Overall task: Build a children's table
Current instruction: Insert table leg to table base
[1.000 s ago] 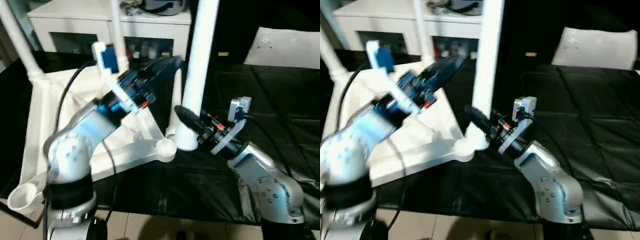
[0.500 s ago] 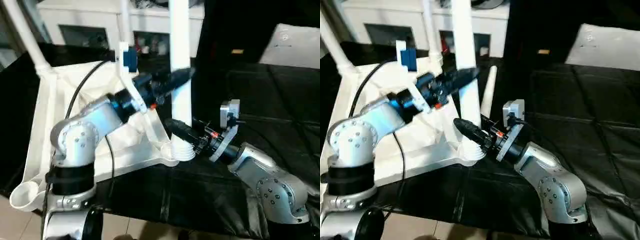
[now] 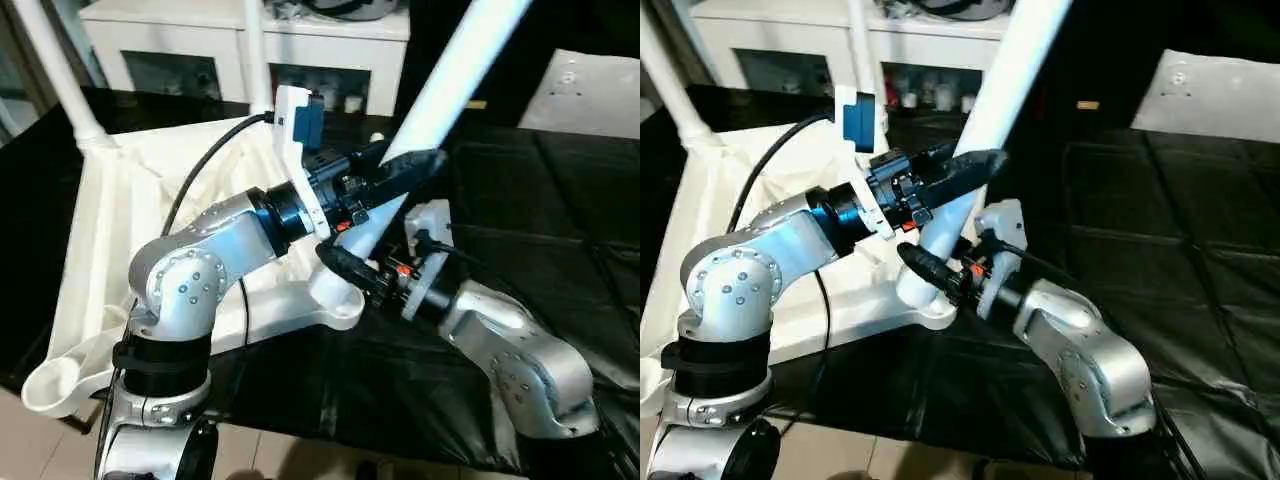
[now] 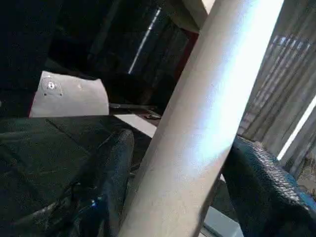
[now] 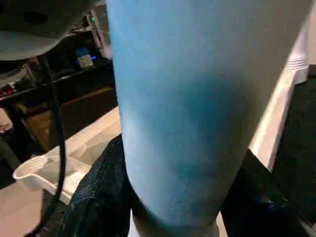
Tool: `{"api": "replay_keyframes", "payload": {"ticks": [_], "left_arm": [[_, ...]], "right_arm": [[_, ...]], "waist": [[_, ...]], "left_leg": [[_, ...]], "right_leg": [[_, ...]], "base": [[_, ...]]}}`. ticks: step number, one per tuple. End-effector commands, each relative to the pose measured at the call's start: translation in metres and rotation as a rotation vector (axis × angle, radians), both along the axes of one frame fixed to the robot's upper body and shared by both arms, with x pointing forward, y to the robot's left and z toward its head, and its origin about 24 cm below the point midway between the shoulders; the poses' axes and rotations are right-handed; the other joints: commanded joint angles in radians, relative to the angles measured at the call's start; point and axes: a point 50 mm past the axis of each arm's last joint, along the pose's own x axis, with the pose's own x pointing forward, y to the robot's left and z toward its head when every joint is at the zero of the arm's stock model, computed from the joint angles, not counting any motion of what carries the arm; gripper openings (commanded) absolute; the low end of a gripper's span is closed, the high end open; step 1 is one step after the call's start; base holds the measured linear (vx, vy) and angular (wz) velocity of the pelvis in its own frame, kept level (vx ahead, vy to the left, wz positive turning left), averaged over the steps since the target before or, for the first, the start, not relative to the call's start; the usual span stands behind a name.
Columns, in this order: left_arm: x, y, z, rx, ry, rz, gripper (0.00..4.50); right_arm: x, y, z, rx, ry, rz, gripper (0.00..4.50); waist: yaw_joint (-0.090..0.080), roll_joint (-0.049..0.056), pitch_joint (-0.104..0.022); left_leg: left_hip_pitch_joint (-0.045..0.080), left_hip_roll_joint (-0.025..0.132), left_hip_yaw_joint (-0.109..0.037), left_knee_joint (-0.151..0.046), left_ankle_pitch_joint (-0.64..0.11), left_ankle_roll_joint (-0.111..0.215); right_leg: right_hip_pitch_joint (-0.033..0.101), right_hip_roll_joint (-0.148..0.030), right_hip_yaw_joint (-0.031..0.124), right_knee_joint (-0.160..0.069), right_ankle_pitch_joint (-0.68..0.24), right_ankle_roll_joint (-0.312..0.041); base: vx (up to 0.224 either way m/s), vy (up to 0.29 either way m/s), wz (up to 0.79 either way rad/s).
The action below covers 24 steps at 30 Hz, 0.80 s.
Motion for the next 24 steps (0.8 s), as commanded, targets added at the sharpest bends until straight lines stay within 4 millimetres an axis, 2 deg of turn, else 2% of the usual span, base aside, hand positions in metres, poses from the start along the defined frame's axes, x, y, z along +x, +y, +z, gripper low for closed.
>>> {"api": "replay_keyframes", "payload": {"ticks": [1, 6, 8, 9, 11, 12, 13, 15, 16, 17, 18, 19, 20, 21, 22, 24], "left_arm": [[-0.012, -0.017, 0.004, 0.005, -0.037, -0.1, 2.95], [-0.01, -0.007, 0.012, -0.069, -0.045, -0.073, 2.95], [-0.011, 0.003, 0.015, -0.131, -0.045, -0.085, 2.95], [-0.012, 0.007, 0.016, -0.156, -0.044, -0.094, 2.95], [-0.015, 0.015, 0.018, -0.214, -0.04, -0.113, 2.95], [-0.014, 0.021, 0.02, -0.27, -0.022, -0.119, 2.95], [-0.014, 0.022, 0.02, -0.28, -0.018, -0.12, 3.14], [-0.014, 0.03, 0.018, -0.355, 0.02, -0.116, 3.26], [-0.015, 0.03, 0.016, -0.353, 0.024, -0.116, 3.33], [-0.017, 0.03, 0.015, -0.336, 0.021, -0.124, 3.36], [-0.019, 0.029, 0.013, -0.311, 0.01, -0.125, 3.45], [-0.019, 0.028, 0.012, -0.282, -0.008, -0.098, 3.57], [-0.019, 0.029, 0.012, -0.279, -0.01, -0.091, 3.66], [-0.019, 0.029, 0.012, -0.279, -0.013, -0.084, 3.71], [-0.02, 0.031, 0.012, -0.291, -0.025, -0.055, 3.73], [-0.02, 0.041, 0.015, -0.32, -0.037, 0.022, 3.74]], "right_arm": [[0.007, 0.003, -0.001, -0.048, -0.007, -0.038, 1.88], [0.008, 0.003, 0.005, -0.017, -0.029, -0.042, 1.88], [0.008, 0.0, 0.01, 0.057, -0.028, -0.061, 1.88], [0.008, -0.002, 0.012, 0.091, -0.025, -0.07, 1.88], [0.007, -0.005, 0.015, 0.145, -0.021, -0.084, 1.88], [0.006, -0.006, 0.018, 0.184, -0.014, -0.084, 1.88], [0.005, -0.007, 0.018, 0.191, -0.013, -0.084, 1.88], [0.001, -0.009, 0.021, 0.248, -0.005, -0.077, 1.87], [-0.001, -0.009, 0.021, 0.254, -0.006, -0.072, 1.87], [-0.003, -0.009, 0.022, 0.261, -0.007, -0.066, 1.87], [-0.005, -0.008, 0.022, 0.264, -0.008, -0.059, 1.87], [-0.006, -0.005, 0.021, 0.259, -0.008, -0.055, 1.87], [-0.006, -0.004, 0.02, 0.256, -0.008, -0.055, 1.87], [-0.007, -0.004, 0.019, 0.252, -0.008, -0.056, 1.87], [-0.007, -0.004, 0.017, 0.232, -0.01, -0.067, 1.87], [-0.003, -0.009, 0.012, 0.174, -0.011, -0.128, 1.87]], "waist": [[0.003, 0.004, -0.066], [0.004, 0.005, -0.068], [0.005, 0.007, -0.068], [0.003, 0.006, -0.068], [0.006, 0.008, -0.068], [0.005, 0.006, -0.068], [0.006, 0.008, -0.067], [0.006, 0.011, -0.065], [0.008, 0.006, -0.063], [0.01, 0.008, -0.062], [0.01, 0.011, -0.061], [0.011, 0.022, -0.064], [0.006, 0.015, -0.063], [0.005, 0.013, -0.062], [0.005, 0.015, -0.061], [0.002, 0.011, -0.06]], "left_leg": [[-0.017, 0.073, -0.017, -0.082, 0.01, 0.062], [-0.018, 0.079, -0.014, -0.081, 0.032, 0.062], [-0.021, 0.08, -0.014, -0.081, 0.029, 0.058], [-0.023, 0.08, -0.014, -0.082, 0.028, 0.057], [-0.019, 0.081, -0.014, -0.083, 0.023, 0.057], [-0.019, 0.082, -0.013, -0.083, 0.017, 0.053], [-0.02, 0.082, -0.013, -0.084, 0.017, 0.054], [-0.015, 0.089, -0.014, -0.088, -0.019, 0.035], [-0.008, 0.087, -0.009, -0.089, -0.042, 0.029], [-0.014, 0.086, -0.009, -0.092, -0.042, 0.03], [-0.016, 0.087, -0.011, -0.094, -0.043, 0.028], [-0.017, 0.085, -0.013, -0.093, -0.031, 0.028], [-0.019, 0.085, -0.012, -0.094, -0.032, 0.03], [-0.019, 0.081, -0.01, -0.093, -0.037, 0.028], [-0.021, 0.077, -0.009, -0.092, -0.039, 0.025], [-0.025, 0.078, -0.009, -0.093, -0.036, 0.017]], "right_leg": [[0.074, -0.086, 0.052, -0.071, -0.388, -0.133], [0.077, -0.087, 0.047, -0.064, -0.329, -0.154], [0.079, -0.09, 0.044, -0.063, -0.318, -0.162], [0.081, -0.089, 0.043, -0.063, -0.319, -0.161], [0.078, -0.089, 0.042, -0.063, -0.322, -0.163], [0.078, -0.089, 0.042, -0.063, -0.324, -0.164], [0.08, -0.09, 0.042, -0.063, -0.324, -0.167], [0.073, -0.089, 0.041, -0.065, -0.353, -0.167], [0.067, -0.084, 0.041, -0.071, -0.367, -0.16], [0.073, -0.085, 0.041, -0.069, -0.37, -0.148], [0.076, -0.086, 0.041, -0.068, -0.374, -0.141], [0.077, -0.087, 0.04, -0.067, -0.373, -0.126], [0.076, -0.085, 0.04, -0.072, -0.379, -0.119], [0.079, -0.086, 0.039, -0.075, -0.404, -0.107], [0.08, -0.087, 0.039, -0.079, -0.432, -0.096], [0.081, -0.088, 0.039, -0.08, -0.459, -0.083]], "base": [[0.0, 0.0, 0.0], [0.0, 0.0, 0.0], [0.0, 0.0, 0.0], [0.0, 0.0, 0.0], [0.0, 0.0, 0.0], [0.0, 0.0, 0.0], [0.0, 0.0, 0.0], [0.0, 0.0, 0.0], [0.0, 0.0, 0.0], [0.0, 0.0, 0.0], [0.0, 0.0, 0.0], [0.0, 0.0, 0.0], [0.0, 0.0, 0.0], [0.0, 0.0, 0.0], [0.0, 0.0, 0.0], [0.0, 0.0, 0.0]]}}
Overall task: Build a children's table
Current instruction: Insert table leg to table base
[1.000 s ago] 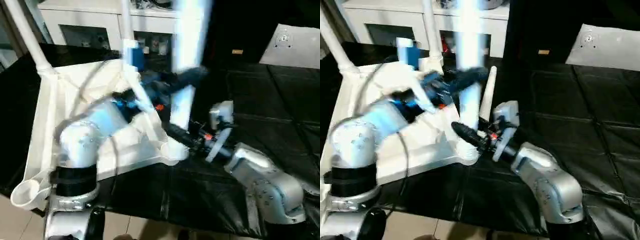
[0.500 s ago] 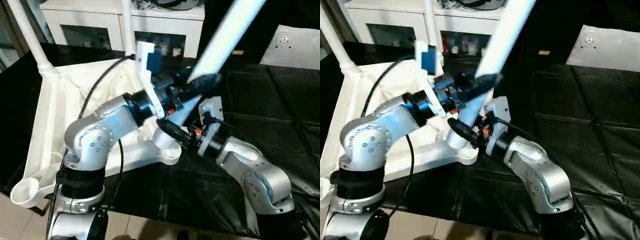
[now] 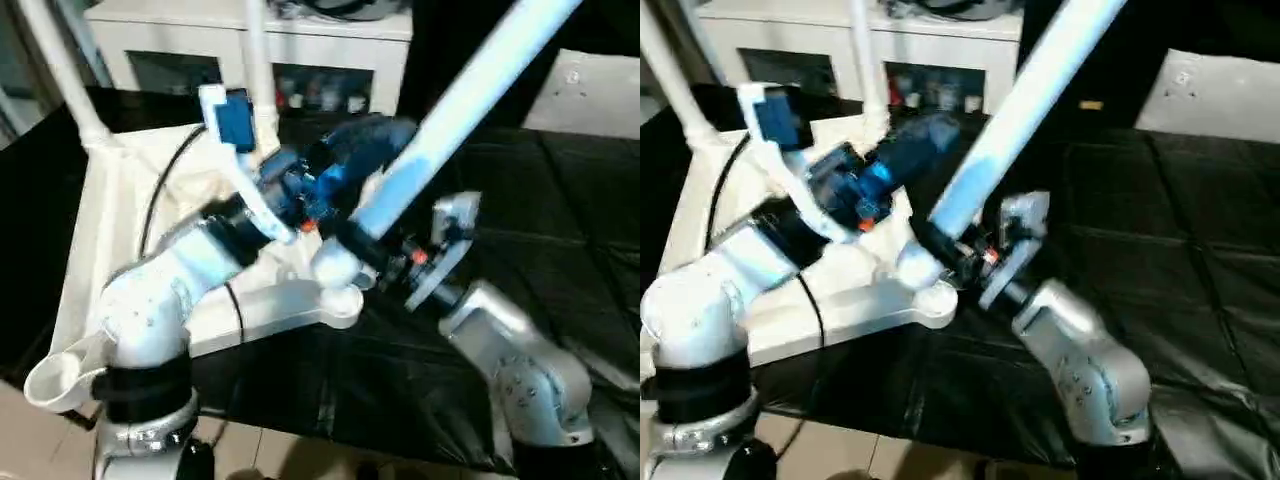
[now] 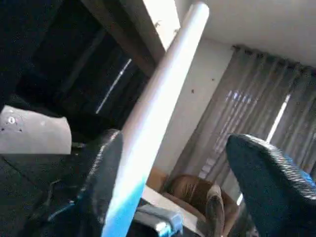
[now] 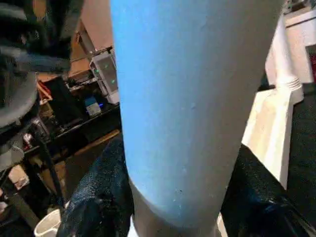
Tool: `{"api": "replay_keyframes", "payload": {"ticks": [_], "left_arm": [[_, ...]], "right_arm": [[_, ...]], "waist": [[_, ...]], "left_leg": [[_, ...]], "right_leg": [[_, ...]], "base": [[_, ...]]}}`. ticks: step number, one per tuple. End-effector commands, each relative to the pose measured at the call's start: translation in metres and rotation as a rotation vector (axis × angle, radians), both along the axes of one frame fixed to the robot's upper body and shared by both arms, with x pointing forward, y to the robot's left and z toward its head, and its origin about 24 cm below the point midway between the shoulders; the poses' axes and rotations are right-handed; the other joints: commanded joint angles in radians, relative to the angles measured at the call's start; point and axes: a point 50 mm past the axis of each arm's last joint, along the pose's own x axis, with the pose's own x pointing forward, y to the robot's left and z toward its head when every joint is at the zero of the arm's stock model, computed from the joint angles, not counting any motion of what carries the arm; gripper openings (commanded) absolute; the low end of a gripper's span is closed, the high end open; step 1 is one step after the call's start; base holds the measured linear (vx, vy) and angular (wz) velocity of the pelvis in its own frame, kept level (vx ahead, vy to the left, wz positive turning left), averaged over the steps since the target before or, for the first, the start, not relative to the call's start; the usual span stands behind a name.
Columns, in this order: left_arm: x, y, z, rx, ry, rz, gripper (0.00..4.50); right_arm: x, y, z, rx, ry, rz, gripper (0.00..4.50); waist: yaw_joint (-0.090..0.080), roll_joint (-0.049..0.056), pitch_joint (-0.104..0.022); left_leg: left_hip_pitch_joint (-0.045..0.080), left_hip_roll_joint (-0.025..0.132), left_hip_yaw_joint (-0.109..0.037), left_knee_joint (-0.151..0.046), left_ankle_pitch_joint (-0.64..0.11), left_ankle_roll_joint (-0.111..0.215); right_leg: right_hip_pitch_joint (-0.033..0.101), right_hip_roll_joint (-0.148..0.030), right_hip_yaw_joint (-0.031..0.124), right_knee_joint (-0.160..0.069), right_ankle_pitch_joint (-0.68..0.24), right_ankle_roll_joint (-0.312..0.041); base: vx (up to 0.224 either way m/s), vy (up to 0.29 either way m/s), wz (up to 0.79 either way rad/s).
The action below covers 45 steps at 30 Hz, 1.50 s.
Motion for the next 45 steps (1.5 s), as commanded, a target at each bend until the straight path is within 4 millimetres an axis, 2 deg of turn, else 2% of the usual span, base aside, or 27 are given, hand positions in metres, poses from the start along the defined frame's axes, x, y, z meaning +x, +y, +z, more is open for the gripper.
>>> {"api": "replay_keyframes", "payload": {"ticks": [1, 3, 4, 5, 6, 7, 8, 9, 10, 11, 12, 13, 15, 18, 20, 21, 24, 26, 27, 28, 29, 31, 36, 37, 39, 41, 45], "left_arm": [[0.002, 0.02, 0.003, -0.003, -0.021, 0.191, 3.74], [0.002, 0.024, 0.002, 0.004, -0.023, 0.228, 3.74], [0.002, 0.03, -0.003, 0.029, -0.004, 0.284, 3.74], [0.004, 0.038, -0.014, 0.15, 0.009, 0.4, 3.74], [0.003, 0.047, -0.027, 0.268, 0.02, 0.493, 3.74], [0.002, 0.054, -0.037, 0.37, 0.03, 0.571, 3.74], [0.0, 0.06, -0.044, 0.426, 0.046, 0.635, 3.74], [-0.001, 0.063, -0.048, 0.444, 0.06, 0.666, 3.74], [-0.005, 0.065, -0.053, 0.467, 0.066, 0.669, 3.74], [-0.009, 0.066, -0.059, 0.495, 0.071, 0.67, 3.74], [-0.013, 0.066, -0.066, 0.573, 0.076, 0.665, 3.74], [-0.018, 0.066, -0.073, 0.655, 0.067, 0.641, 3.74], [-0.027, 0.067, -0.085, 0.748, 0.064, 0.599, 3.74], [-0.032, 0.068, -0.091, 0.813, 0.039, 0.577, 3.74], [-0.039, 0.068, -0.099, 0.92, 0.005, 0.514, 3.74], [-0.041, 0.068, -0.102, 0.956, -0.007, 0.481, 3.74], [-0.046, 0.07, -0.107, 1.009, -0.021, 0.439, 3.74], [-0.046, 0.07, -0.108, 1.016, -0.022, 0.435, 3.74], [-0.047, 0.072, -0.11, 1.045, -0.027, 0.425, 3.74], [-0.048, 0.073, -0.111, 1.056, -0.028, 0.424, 3.74], [-0.049, 0.076, -0.113, 1.091, -0.033, 0.419, 3.74], [-0.049, 0.078, -0.114, 1.108, -0.039, 0.419, 3.74], [-0.049, 0.082, -0.117, 1.138, -0.05, 0.412, 3.74], [-0.049, 0.082, -0.117, 1.139, -0.05, 0.412, 3.74], [-0.049, 0.082, -0.117, 1.141, -0.053, 0.411, 3.74], [-0.048, 0.083, -0.116, 1.142, -0.059, 0.41, 3.74], [-0.046, 0.084, -0.113, 1.124, -0.074, 0.432, 3.74]], "right_arm": [[0.005, -0.011, -0.002, -0.083, -0.015, -0.106, 1.87], [0.005, -0.013, -0.004, -0.094, -0.012, -0.121, 1.87], [0.005, -0.016, -0.007, -0.133, -0.012, -0.151, 1.87], [0.006, -0.02, -0.011, -0.17, -0.006, -0.189, 1.87], [0.006, -0.024, -0.014, -0.197, 0.0, -0.224, 1.87], [0.007, -0.026, -0.015, -0.206, 0.003, -0.24, 1.87], [0.008, -0.026, -0.015, -0.204, 0.004, -0.245, 1.87], [0.009, -0.025, -0.016, -0.2, 0.003, -0.244, 1.87], [0.014, -0.024, -0.017, -0.198, 0.006, -0.247, 1.87], [0.019, -0.023, -0.018, -0.203, 0.007, -0.25, 1.87], [0.026, -0.02, -0.018, -0.221, -0.005, -0.25, 1.87], [0.035, -0.017, -0.016, -0.225, -0.016, -0.248, 1.87], [0.052, -0.009, -0.012, -0.245, -0.048, -0.247, 1.87], [0.064, -0.004, -0.01, -0.259, -0.064, -0.247, 1.87], [0.078, 0.005, -0.01, -0.329, -0.104, -0.208, 1.87], [0.081, 0.008, -0.011, -0.363, -0.115, -0.184, 1.87], [0.084, 0.012, -0.014, -0.396, -0.116, -0.144, 1.87], [0.085, 0.012, -0.015, -0.399, -0.115, -0.139, 1.87], [0.085, 0.014, -0.019, -0.424, -0.114, -0.12, 1.87], [0.086, 0.014, -0.021, -0.436, -0.115, -0.115, 1.87], [0.086, 0.014, -0.028, -0.477, -0.11, -0.094, 1.87], [0.087, 0.013, -0.032, -0.503, -0.113, -0.081, 1.87], [0.087, 0.004, -0.044, -0.572, -0.1, -0.062, 1.87], [0.087, 0.002, -0.044, -0.58, -0.099, -0.064, 1.87], [0.087, -0.002, -0.044, -0.587, -0.1, -0.069, 1.87], [0.087, -0.009, -0.038, -0.587, -0.114, -0.085, 1.87], [0.083, -0.02, -0.014, -0.425, -0.126, -0.095, 1.87]], "waist": [[0.002, -0.004, -0.064], [0.0, 0.0, -0.062], [0.001, -0.009, -0.064], [0.0, -0.007, -0.063], [-0.003, -0.023, -0.064], [0.0, -0.02, -0.065], [-0.008, -0.033, -0.066], [-0.004, -0.02, -0.067], [-0.001, -0.017, -0.067], [0.003, -0.006, -0.066], [-0.003, -0.011, -0.06], [-0.002, -0.013, -0.064], [-0.007, -0.016, -0.059], [-0.001, -0.003, -0.06], [-0.002, -0.012, -0.062], [-0.001, -0.009, -0.064], [-0.003, -0.008, -0.06], [-0.003, -0.008, -0.062], [-0.004, -0.013, -0.062], [-0.004, -0.01, -0.061], [-0.005, -0.016, -0.061], [-0.006, -0.018, -0.059], [-0.004, -0.009, -0.058], [-0.005, -0.012, -0.057], [-0.004, -0.008, -0.057], [-0.004, -0.011, -0.059], [-0.003, -0.016, -0.063]], "left_leg": [[-0.02, 0.062, -0.012, -0.087, -0.043, 0.029], [-0.02, 0.06, -0.01, -0.087, -0.046, 0.027], [-0.019, 0.058, -0.01, -0.087, -0.042, 0.031], [-0.02, 0.057, -0.008, -0.087, -0.033, 0.033], [-0.026, 0.061, -0.011, -0.09, -0.022, 0.038], [-0.024, 0.064, -0.015, -0.092, -0.014, 0.037], [-0.025, 0.062, -0.011, -0.089, 0.004, 0.045], [-0.02, 0.061, -0.01, -0.088, 0.011, 0.048], [-0.017, 0.064, -0.01, -0.087, 0.01, 0.048], [-0.015, 0.067, -0.014, -0.089, 0.0, 0.046], [-0.016, 0.067, -0.011, -0.094, -0.05, 0.042], [-0.012, 0.07, -0.016, -0.094, -0.068, 0.036], [-0.011, 0.07, -0.014, -0.097, -0.112, 0.034], [-0.004, 0.07, -0.008, -0.094, -0.084, 0.029], [-0.011, 0.072, -0.009, -0.094, -0.041, 0.034], [-0.011, 0.074, -0.012, -0.093, -0.038, 0.034], [-0.01, 0.073, -0.003, -0.09, -0.027, 0.041], [-0.013, 0.072, -0.005, -0.09, -0.013, 0.045], [-0.013, 0.073, -0.004, -0.09, -0.013, 0.047], [-0.014, 0.073, -0.004, -0.091, -0.019, 0.046], [-0.015, 0.073, -0.003, -0.09, -0.032, 0.045], [-0.015, 0.072, -0.002, -0.091, -0.047, 0.044], [-0.009, 0.074, -0.001, -0.092, -0.086, 0.034], [-0.009, 0.074, -0.001, -0.092, -0.091, 0.034], [-0.011, 0.075, -0.003, -0.093, -0.099, 0.031], [-0.011, 0.074, -0.002, -0.092, -0.097, 0.032], [-0.013, 0.074, -0.001, -0.091, -0.071, 0.047]], "right_leg": [[0.073, -0.085, 0.054, -0.083, -0.471, -0.068], [0.071, -0.082, 0.053, -0.086, -0.484, -0.051], [0.07, -0.081, 0.051, -0.083, -0.498, -0.036], [0.07, -0.079, 0.052, -0.086, -0.496, -0.031], [0.072, -0.078, 0.052, -0.081, -0.482, -0.013], [0.07, -0.08, 0.053, -0.074, -0.47, -0.012], [0.068, -0.077, 0.055, -0.074, -0.45, -0.002], [0.065, -0.077, 0.054, -0.072, -0.441, -0.014], [0.062, -0.079, 0.054, -0.074, -0.428, -0.031], [0.06, -0.082, 0.053, -0.07, -0.423, -0.046], [0.058, -0.079, 0.053, -0.078, -0.445, -0.06], [0.058, -0.082, 0.051, -0.07, -0.444, -0.07], [0.054, -0.086, 0.056, -0.068, -0.47, -0.091], [0.051, -0.082, 0.06, -0.068, -0.415, -0.112], [0.059, -0.081, 0.06, -0.052, -0.325, -0.145], [0.057, -0.085, 0.059, -0.043, -0.309, -0.162], [0.061, -0.086, 0.064, -0.044, -0.282, -0.187], [0.065, -0.084, 0.063, -0.039, -0.258, -0.197], [0.066, -0.086, 0.063, -0.039, -0.258, -0.201], [0.067, -0.085, 0.063, -0.039, -0.264, -0.203], [0.067, -0.087, 0.063, -0.039, -0.282, -0.201], [0.067, -0.087, 0.064, -0.044, -0.311, -0.195], [0.062, -0.086, 0.064, -0.05, -0.363, -0.184], [0.061, -0.085, 0.064, -0.051, -0.365, -0.183], [0.062, -0.085, 0.062, -0.05, -0.371, -0.179], [0.063, -0.083, 0.062, -0.049, -0.356, -0.178], [0.067, -0.082, 0.063, -0.047, -0.338, -0.173]], "base": [[0.0, 0.0, 0.0], [0.0, 0.0, 0.0], [0.0, 0.0, 0.0], [0.0, 0.0, 0.0], [0.0, 0.0, 0.0], [0.0, 0.0, 0.0], [0.0, 0.0, 0.0], [0.0, 0.0, 0.0], [0.0, 0.0, 0.0], [0.0, 0.0, 0.0], [0.0, 0.0, 0.0], [0.0, 0.0, 0.0], [0.0, 0.0, 0.0], [0.0, 0.0, 0.0], [0.0, 0.0, 0.0], [0.0, 0.0, 0.0], [0.0, 0.0, 0.0], [0.0, 0.0, 0.0], [0.0, 0.0, 0.0], [0.0, 0.0, 0.0], [0.0, 0.0, 0.0], [0.0, 0.0, 0.0], [0.0, 0.0, 0.0], [0.0, 0.0, 0.0], [0.0, 0.0, 0.0], [0.0, 0.0, 0.0], [0.0, 0.0, 0.0]]}}
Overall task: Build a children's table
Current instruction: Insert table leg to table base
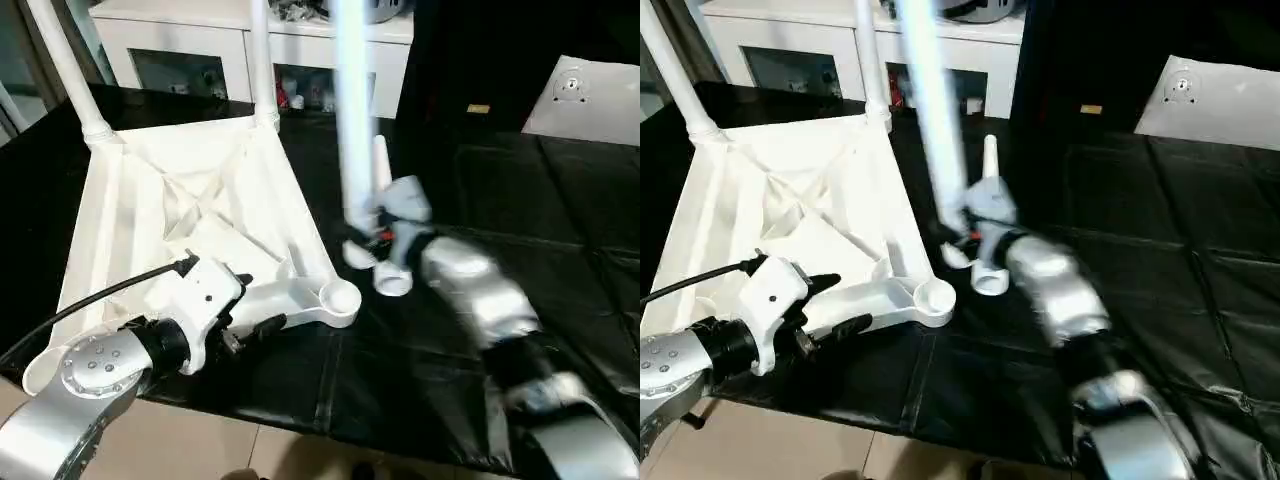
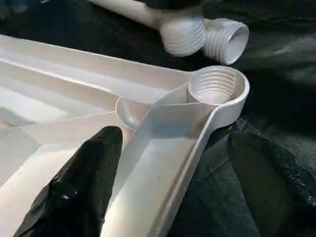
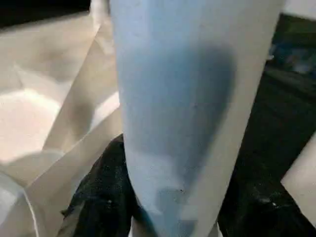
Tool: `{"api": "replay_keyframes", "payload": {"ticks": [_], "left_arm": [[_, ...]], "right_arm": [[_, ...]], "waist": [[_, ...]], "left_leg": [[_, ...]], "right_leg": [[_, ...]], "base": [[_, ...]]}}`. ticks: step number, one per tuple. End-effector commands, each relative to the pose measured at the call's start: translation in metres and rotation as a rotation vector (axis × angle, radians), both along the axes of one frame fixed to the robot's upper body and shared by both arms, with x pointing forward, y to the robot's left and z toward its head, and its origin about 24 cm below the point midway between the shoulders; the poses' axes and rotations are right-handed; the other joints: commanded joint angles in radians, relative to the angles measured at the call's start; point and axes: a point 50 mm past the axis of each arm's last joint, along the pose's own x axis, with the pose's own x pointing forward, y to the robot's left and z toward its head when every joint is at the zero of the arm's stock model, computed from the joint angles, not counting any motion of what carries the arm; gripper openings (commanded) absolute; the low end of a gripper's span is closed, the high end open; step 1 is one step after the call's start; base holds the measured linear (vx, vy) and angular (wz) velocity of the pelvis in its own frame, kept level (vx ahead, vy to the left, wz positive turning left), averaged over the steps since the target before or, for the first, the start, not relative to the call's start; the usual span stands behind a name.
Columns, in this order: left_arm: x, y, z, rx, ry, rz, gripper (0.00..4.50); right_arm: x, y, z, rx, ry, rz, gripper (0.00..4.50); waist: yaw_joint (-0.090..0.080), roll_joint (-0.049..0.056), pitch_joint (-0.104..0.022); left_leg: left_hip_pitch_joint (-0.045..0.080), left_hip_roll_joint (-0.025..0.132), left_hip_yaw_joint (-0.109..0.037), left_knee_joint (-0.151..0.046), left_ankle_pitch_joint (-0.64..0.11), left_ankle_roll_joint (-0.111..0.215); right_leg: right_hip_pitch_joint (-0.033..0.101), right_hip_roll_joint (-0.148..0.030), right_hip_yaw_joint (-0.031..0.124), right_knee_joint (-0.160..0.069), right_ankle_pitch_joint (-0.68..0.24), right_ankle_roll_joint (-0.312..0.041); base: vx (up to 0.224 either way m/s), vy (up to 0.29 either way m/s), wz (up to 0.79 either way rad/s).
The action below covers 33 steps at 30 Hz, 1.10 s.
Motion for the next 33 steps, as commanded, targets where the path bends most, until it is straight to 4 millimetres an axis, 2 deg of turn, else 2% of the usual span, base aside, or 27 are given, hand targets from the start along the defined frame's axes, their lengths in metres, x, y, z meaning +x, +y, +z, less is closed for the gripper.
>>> {"api": "replay_keyframes", "payload": {"ticks": [1, 3, 6, 7, 8, 9, 10, 12, 13, 14, 15, 16, 17, 18, 19, 20, 21, 22, 23, 24, 25, 26, 27, 28, 30, 33], "left_arm": [[0.001, 0.001, 0.002, 0.003, -0.016, -0.007, 3.74], [0.001, 0.002, 0.001, 0.008, -0.016, -0.007, 3.74], [-0.002, 0.004, 0.0, 0.024, -0.017, -0.012, 3.74], [-0.002, 0.004, 0.0, 0.024, -0.017, -0.012, 3.74], [-0.003, 0.005, -0.001, 0.022, -0.024, -0.015, 3.74], [-0.003, 0.006, -0.001, 0.019, -0.023, -0.016, 3.74], [-0.003, 0.006, -0.002, 0.015, -0.021, -0.017, 3.74], [-0.002, 0.008, -0.006, -0.001, -0.011, -0.024, 3.74], [-0.001, 0.009, -0.007, -0.003, -0.009, -0.026, 3.57], [0.003, 0.009, -0.009, -0.008, -0.01, -0.04, 3.39], [0.008, 0.008, -0.011, -0.021, -0.015, -0.055, 3.39], [0.012, 0.006, -0.011, -0.024, -0.021, -0.066, 3.37], [0.014, 0.006, -0.011, -0.025, -0.024, -0.07, 3.25], [0.018, 0.004, -0.01, -0.027, -0.03, -0.081, 3.09], [0.018, 0.004, -0.01, -0.027, -0.03, -0.081, 2.97], [0.024, -0.001, -0.011, -0.026, -0.023, -0.136, 2.92], [0.027, -0.005, -0.012, -0.022, -0.015, -0.174, 2.87], [0.029, -0.008, -0.013, -0.018, -0.008, -0.204, 2.8], [0.03, -0.009, -0.013, -0.017, -0.007, -0.21, 2.65], [0.031, -0.012, -0.017, -0.004, 0.012, -0.23, 2.65], [0.032, -0.015, -0.022, 0.004, 0.043, -0.255, 2.54], [0.033, -0.018, -0.026, 0.01, 0.076, -0.28, 2.48], [0.033, -0.019, -0.027, 0.009, 0.086, -0.293, 2.43], [0.033, -0.02, -0.027, 0.002, 0.093, -0.294, 2.35], [0.034, -0.022, -0.028, -0.006, 0.112, -0.29, 2.15], [0.036, -0.019, -0.037, 0.046, 0.13, -0.282, 1.98]], "right_arm": [[-0.003, -0.006, 0.023, 0.1, -0.043, 0.015, 1.87], [-0.006, -0.008, 0.025, 0.112, -0.048, 0.021, 1.87], [-0.013, -0.013, 0.029, 0.115, -0.062, 0.028, 1.87], [-0.013, -0.013, 0.029, 0.115, -0.062, 0.028, 1.87], [-0.019, -0.014, 0.033, 0.152, -0.067, 0.033, 1.87], [-0.021, -0.014, 0.037, 0.179, -0.076, 0.032, 1.87], [-0.024, -0.012, 0.04, 0.213, -0.085, 0.032, 1.87], [-0.031, -0.005, 0.047, 0.312, -0.085, 0.036, 1.87], [-0.032, -0.004, 0.047, 0.326, -0.082, 0.035, 1.87], [-0.036, 0.001, 0.044, 0.361, -0.06, 0.026, 1.87], [-0.042, 0.005, 0.039, 0.379, -0.036, 0.017, 1.87], [-0.045, 0.006, 0.037, 0.392, -0.025, 0.011, 1.87], [-0.046, 0.007, 0.036, 0.398, -0.021, 0.008, 1.87], [-0.05, 0.007, 0.035, 0.409, -0.02, 0.0, 1.87], [-0.05, 0.007, 0.035, 0.409, -0.02, 0.0, 1.87], [-0.058, 0.006, 0.034, 0.423, -0.017, -0.002, 1.87], [-0.061, 0.004, 0.033, 0.412, -0.023, -0.015, 1.87], [-0.063, 0.002, 0.031, 0.397, -0.029, -0.032, 1.87], [-0.064, 0.001, 0.031, 0.393, -0.03, -0.036, 1.87], [-0.066, -0.001, 0.026, 0.351, -0.019, -0.044, 1.87], [-0.071, -0.001, 0.02, 0.303, 0.009, -0.035, 1.87], [-0.076, -0.001, 0.014, 0.253, 0.042, -0.014, 1.87], [-0.079, -0.001, 0.013, 0.24, 0.052, -0.003, 1.87], [-0.079, -0.001, 0.013, 0.242, 0.054, -0.003, 1.87], [-0.079, -0.004, 0.014, 0.245, 0.048, -0.017, 1.87], [-0.078, -0.008, 0.013, 0.227, 0.03, -0.043, 1.87]], "waist": [[-0.001, 0.004, -0.063], [-0.002, 0.003, -0.064], [-0.003, -0.003, -0.061], [-0.001, -0.001, -0.06], [-0.003, -0.008, -0.06], [0.0, -0.004, -0.06], [-0.002, -0.012, -0.06], [-0.001, -0.009, -0.06], [-0.001, -0.014, -0.059], [-0.004, -0.025, -0.057], [0.001, -0.021, -0.056], [0.002, -0.014, -0.055], [0.002, -0.015, -0.056], [0.004, 0.001, -0.06], [0.001, -0.01, -0.061], [0.003, 0.003, -0.062], [0.008, -0.001, -0.062], [0.011, 0.002, -0.063], [0.009, -0.005, -0.064], [0.011, 0.007, -0.064], [0.012, 0.02, -0.064], [0.01, 0.014, -0.062], [0.008, 0.008, -0.063], [0.009, 0.006, -0.065], [0.008, 0.009, -0.066], [0.006, 0.009, -0.061]], "left_leg": [[-0.014, 0.067, -0.009, -0.086, -0.071, 0.061], [-0.014, 0.067, -0.01, -0.085, -0.057, 0.065], [-0.014, 0.065, -0.007, -0.086, -0.075, 0.063], [-0.013, 0.065, -0.007, -0.087, -0.086, 0.061], [-0.013, 0.065, -0.007, -0.087, -0.09, 0.062], [-0.013, 0.065, -0.008, -0.087, -0.088, 0.062], [-0.013, 0.065, -0.007, -0.089, -0.089, 0.063], [-0.011, 0.065, -0.009, -0.09, -0.093, 0.061], [-0.011, 0.065, -0.009, -0.093, -0.096, 0.059], [-0.011, 0.064, -0.007, -0.094, -0.101, 0.059], [-0.007, 0.06, -0.006, -0.095, -0.11, 0.056], [-0.003, 0.063, -0.008, -0.099, -0.126, 0.043], [0.003, 0.069, -0.011, -0.103, -0.147, 0.027], [0.005, 0.07, -0.015, -0.104, -0.158, 0.014], [0.002, 0.074, -0.015, -0.107, -0.161, 0.003], [0.004, 0.074, -0.018, -0.107, -0.164, -0.005], [0.013, 0.072, -0.01, -0.105, -0.165, -0.005], [0.016, 0.07, -0.008, -0.105, -0.163, -0.011], [0.003, 0.07, -0.011, -0.109, -0.147, -0.013], [-0.004, 0.07, -0.015, -0.111, -0.149, -0.016], [0.0, 0.066, -0.01, -0.107, -0.15, -0.018], [0.0, 0.064, -0.008, -0.105, -0.14, -0.015], [-0.004, 0.063, -0.007, -0.104, -0.132, -0.01], [-0.006, 0.062, -0.006, -0.103, -0.129, 0.0], [-0.008, 0.061, -0.005, -0.1, -0.117, 0.008], [-0.003, 0.06, -0.001, -0.1, -0.133, 0.02]], "right_leg": [[0.072, -0.084, 0.064, -0.054, -0.336, -0.164], [0.07, -0.082, 0.063, -0.053, -0.332, -0.16], [0.067, -0.082, 0.062, -0.061, -0.381, -0.149], [0.066, -0.082, 0.061, -0.063, -0.408, -0.137], [0.065, -0.082, 0.061, -0.066, -0.419, -0.132], [0.065, -0.083, 0.062, -0.066, -0.428, -0.121], [0.064, -0.083, 0.061, -0.068, -0.436, -0.117], [0.06, -0.083, 0.061, -0.069, -0.458, -0.095], [0.059, -0.083, 0.061, -0.072, -0.466, -0.085], [0.056, -0.082, 0.061, -0.076, -0.481, -0.079], [0.053, -0.082, 0.062, -0.081, -0.509, -0.059], [0.05, -0.083, 0.06, -0.083, -0.514, -0.053], [0.047, -0.08, 0.059, -0.084, -0.502, -0.047], [0.049, -0.081, 0.059, -0.077, -0.478, -0.055], [0.055, -0.082, 0.059, -0.075, -0.43, -0.064], [0.055, -0.082, 0.06, -0.069, -0.402, -0.075], [0.049, -0.079, 0.063, -0.077, -0.372, -0.074], [0.048, -0.079, 0.066, -0.072, -0.335, -0.092], [0.063, -0.082, 0.067, -0.059, -0.306, -0.107], [0.068, -0.085, 0.066, -0.054, -0.308, -0.113], [0.067, -0.086, 0.067, -0.065, -0.339, -0.097], [0.067, -0.084, 0.069, -0.067, -0.338, -0.098], [0.073, -0.084, 0.069, -0.069, -0.339, -0.097], [0.075, -0.087, 0.07, -0.068, -0.357, -0.099], [0.077, -0.091, 0.068, -0.075, -0.396, -0.097], [0.069, -0.086, 0.062, -0.088, -0.481, -0.073]], "base": [[0.0, 0.0, 0.0], [0.0, 0.0, 0.0], [0.0, 0.0, 0.0], [0.0, 0.0, 0.0], [0.0, 0.0, 0.0], [0.0, 0.0, 0.0], [0.0, 0.0, 0.0], [0.0, 0.0, 0.0], [0.0, 0.0, 0.0], [0.0, 0.0, 0.0], [0.0, 0.0, 0.0], [0.0, 0.0, 0.0], [0.0, 0.0, 0.0], [0.0, 0.0, 0.0], [0.0, 0.0, 0.0], [0.0, 0.0, 0.0], [0.0, 0.0, 0.0], [0.0, 0.0, 0.0], [0.0, 0.0, 0.0], [0.0, 0.0, 0.0], [0.0, 0.0, 0.0], [0.0, 0.0, 0.0], [0.0, 0.0, 0.0], [0.0, 0.0, 0.0], [0.0, 0.0, 0.0], [0.0, 0.0, 0.0]]}}
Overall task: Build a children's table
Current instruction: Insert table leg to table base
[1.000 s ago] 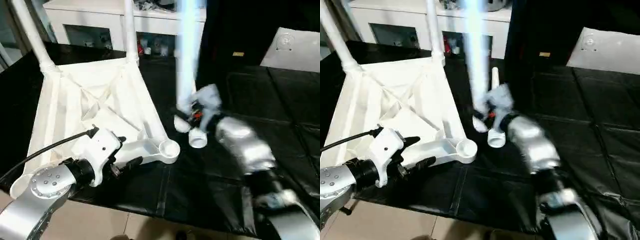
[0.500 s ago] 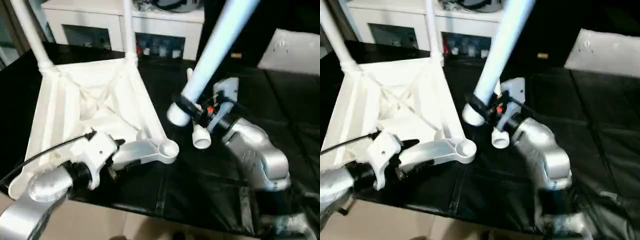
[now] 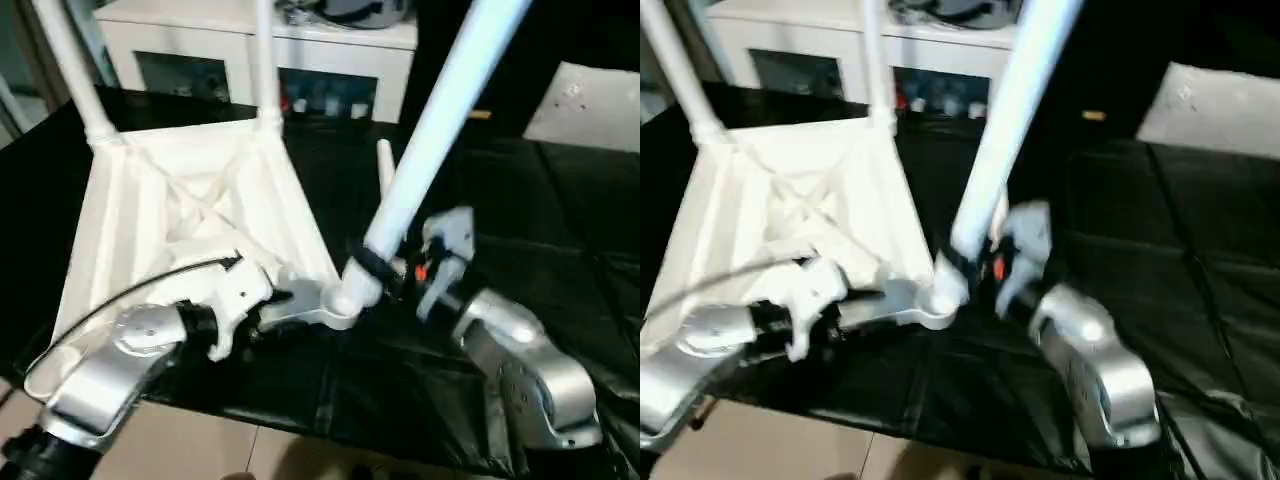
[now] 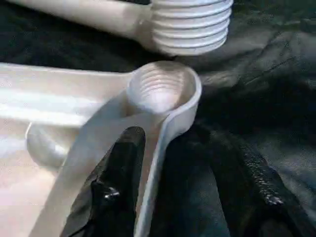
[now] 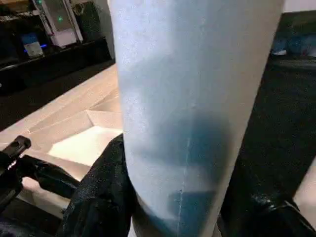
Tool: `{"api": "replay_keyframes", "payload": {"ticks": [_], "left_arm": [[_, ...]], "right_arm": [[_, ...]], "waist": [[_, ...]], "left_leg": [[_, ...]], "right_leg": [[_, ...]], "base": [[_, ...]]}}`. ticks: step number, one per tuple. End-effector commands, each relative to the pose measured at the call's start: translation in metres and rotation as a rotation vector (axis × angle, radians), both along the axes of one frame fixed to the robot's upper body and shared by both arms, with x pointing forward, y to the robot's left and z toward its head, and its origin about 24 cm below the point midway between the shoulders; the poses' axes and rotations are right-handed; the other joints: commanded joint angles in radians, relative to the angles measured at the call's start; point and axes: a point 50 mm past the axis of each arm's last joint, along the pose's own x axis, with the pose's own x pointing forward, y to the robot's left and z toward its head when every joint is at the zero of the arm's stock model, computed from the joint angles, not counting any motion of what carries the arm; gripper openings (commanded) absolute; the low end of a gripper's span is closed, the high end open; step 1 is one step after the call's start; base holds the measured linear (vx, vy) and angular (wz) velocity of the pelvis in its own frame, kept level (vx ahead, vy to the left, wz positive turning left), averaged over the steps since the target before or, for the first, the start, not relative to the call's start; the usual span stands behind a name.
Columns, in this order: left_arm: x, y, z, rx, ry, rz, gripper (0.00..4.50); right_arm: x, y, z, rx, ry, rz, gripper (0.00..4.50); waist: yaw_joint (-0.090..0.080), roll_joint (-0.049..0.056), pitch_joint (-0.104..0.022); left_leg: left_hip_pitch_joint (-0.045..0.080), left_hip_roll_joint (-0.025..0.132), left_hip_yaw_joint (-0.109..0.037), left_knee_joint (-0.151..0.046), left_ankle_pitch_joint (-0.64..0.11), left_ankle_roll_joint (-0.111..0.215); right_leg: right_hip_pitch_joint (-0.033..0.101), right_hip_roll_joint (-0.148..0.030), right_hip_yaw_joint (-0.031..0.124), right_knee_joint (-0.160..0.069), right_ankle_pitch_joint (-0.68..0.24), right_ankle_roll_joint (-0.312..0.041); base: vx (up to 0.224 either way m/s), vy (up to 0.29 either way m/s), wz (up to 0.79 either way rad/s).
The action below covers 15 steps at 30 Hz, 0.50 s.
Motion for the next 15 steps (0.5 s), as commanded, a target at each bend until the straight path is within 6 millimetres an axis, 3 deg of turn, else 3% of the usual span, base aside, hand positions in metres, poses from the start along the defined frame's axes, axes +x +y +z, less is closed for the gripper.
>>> {"api": "replay_keyframes", "payload": {"ticks": [1, 4, 10, 15], "left_arm": [[0.001, 0.008, -0.011, 0.077, 0.02, 0.019, 1.92], [0.002, 0.013, -0.018, 0.124, 0.039, 0.031, 1.62], [0.002, 0.018, -0.025, 0.141, 0.077, 0.049, 1.15], [0.008, 0.012, -0.022, 0.085, 0.063, -0.011, 0.76]], "right_arm": [[0.002, -0.001, 0.011, -0.008, -0.058, -0.019, 1.87], [0.001, -0.001, 0.013, -0.009, -0.06, -0.02, 1.87], [-0.002, -0.001, 0.014, -0.015, -0.064, -0.003, 1.87], [-0.003, 0.0, 0.014, -0.027, -0.068, 0.023, 1.87]], "waist": [[0.002, 0.009, -0.052], [-0.002, 0.016, -0.054], [0.001, 0.019, -0.055], [0.001, 0.016, -0.053]], "left_leg": [[-0.012, 0.049, -0.012, -0.086, -0.154, 0.029], [-0.01, 0.052, -0.017, -0.09, -0.17, 0.025], [-0.01, 0.058, -0.017, -0.092, -0.16, 0.025], [-0.01, 0.055, -0.015, -0.091, -0.167, 0.03]], "right_leg": [[0.057, -0.084, 0.057, -0.089, -0.515, -0.053], [0.055, -0.083, 0.054, -0.091, -0.528, -0.027], [0.058, -0.086, 0.06, -0.077, -0.425, -0.082], [0.059, -0.088, 0.058, -0.085, -0.482, -0.065]], "base": [[0.0, 0.0, 0.0], [0.0, 0.0, 0.0], [0.0, 0.0, 0.0], [0.0, 0.0, 0.0]]}}
